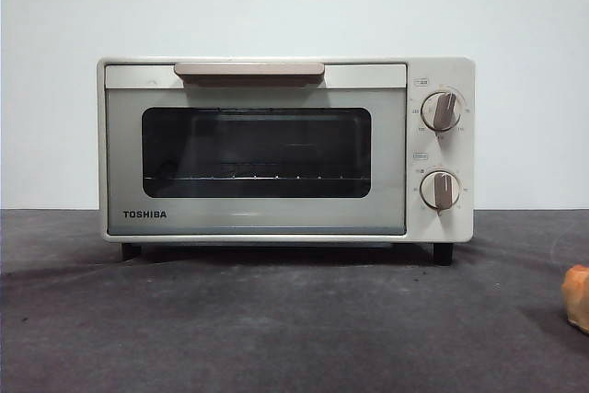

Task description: The left arm flap open the oven, the right arm pick bread and place it into oven, the left arm flap close the oven

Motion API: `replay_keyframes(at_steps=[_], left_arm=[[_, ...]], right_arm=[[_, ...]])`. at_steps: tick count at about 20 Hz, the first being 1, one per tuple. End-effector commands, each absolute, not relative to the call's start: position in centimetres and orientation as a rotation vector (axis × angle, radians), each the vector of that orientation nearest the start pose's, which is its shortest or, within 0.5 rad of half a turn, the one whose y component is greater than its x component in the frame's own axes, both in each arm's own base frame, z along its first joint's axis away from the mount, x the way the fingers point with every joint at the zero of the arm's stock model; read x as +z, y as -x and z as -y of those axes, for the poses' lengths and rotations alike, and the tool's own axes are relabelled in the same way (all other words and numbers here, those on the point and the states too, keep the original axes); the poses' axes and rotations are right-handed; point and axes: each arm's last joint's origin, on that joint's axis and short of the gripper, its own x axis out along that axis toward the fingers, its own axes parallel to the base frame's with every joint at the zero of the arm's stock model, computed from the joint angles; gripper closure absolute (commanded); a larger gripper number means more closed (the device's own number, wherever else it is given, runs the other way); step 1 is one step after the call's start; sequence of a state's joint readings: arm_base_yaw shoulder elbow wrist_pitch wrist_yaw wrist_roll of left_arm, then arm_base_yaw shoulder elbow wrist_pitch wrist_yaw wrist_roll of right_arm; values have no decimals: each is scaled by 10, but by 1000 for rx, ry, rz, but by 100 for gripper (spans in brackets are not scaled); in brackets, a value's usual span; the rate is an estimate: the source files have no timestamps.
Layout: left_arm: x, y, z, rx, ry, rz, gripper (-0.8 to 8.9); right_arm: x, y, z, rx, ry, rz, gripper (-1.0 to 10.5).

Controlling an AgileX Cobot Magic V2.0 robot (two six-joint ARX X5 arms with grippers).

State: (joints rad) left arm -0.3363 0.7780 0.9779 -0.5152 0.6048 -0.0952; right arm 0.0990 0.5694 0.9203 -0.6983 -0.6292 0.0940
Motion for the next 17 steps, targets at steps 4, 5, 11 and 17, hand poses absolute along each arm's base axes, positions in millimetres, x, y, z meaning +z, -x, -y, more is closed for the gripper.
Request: replay_keyframes(at_steps=[4, 5, 11, 17], left_arm=[[376, -133, 65, -925, 118, -332, 282], [376, -133, 65, -923, 118, -332, 282], [376, -133, 65, -923, 118, -333, 282], [375, -133, 65, -921, 122, -345, 282]], right_arm=[[349, -93, -26, 652, -202, -483, 449], [345, -96, -25, 621, -200, -531, 449], [324, -115, -25, 528, -228, -776, 450], [302, -141, -28, 484, -249, -952, 453]])
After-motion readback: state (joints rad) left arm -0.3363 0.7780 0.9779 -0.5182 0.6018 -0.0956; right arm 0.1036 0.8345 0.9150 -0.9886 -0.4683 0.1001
